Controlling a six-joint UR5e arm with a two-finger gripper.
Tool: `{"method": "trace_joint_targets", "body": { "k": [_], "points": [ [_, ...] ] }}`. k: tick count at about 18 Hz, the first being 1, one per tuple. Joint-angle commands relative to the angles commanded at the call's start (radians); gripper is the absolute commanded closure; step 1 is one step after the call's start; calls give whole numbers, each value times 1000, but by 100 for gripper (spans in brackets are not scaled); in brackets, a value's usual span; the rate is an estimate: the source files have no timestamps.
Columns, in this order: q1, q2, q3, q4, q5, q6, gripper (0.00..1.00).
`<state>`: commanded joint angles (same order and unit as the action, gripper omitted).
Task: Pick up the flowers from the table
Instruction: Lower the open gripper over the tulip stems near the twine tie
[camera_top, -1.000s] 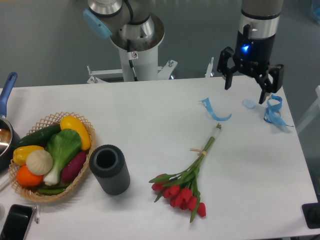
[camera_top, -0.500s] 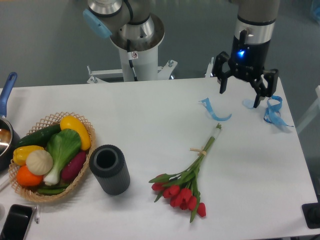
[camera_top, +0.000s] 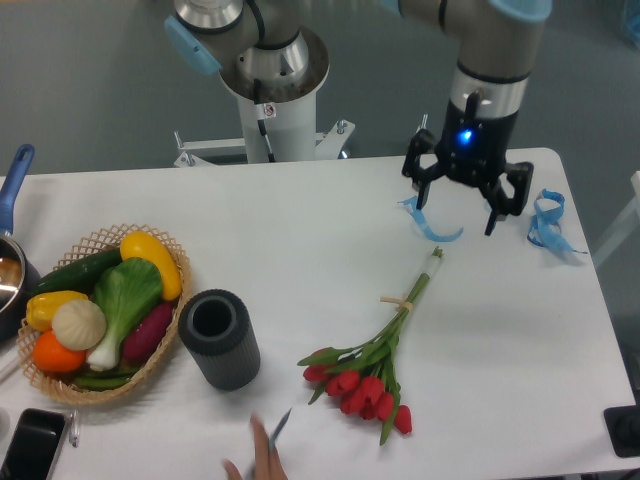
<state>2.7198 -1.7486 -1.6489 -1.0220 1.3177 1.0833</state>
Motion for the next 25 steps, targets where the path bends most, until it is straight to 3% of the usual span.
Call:
{"method": "trace_joint_targets", "body": {
  "k": [9, 17, 25],
  "points": [
    [-43, -101, -34, 48, -2, -10, 0],
    [-74, -264, -35, 129, 3, -20, 0],
    [-114, -313, -69, 183, 46, -31, 0]
  ]
}}
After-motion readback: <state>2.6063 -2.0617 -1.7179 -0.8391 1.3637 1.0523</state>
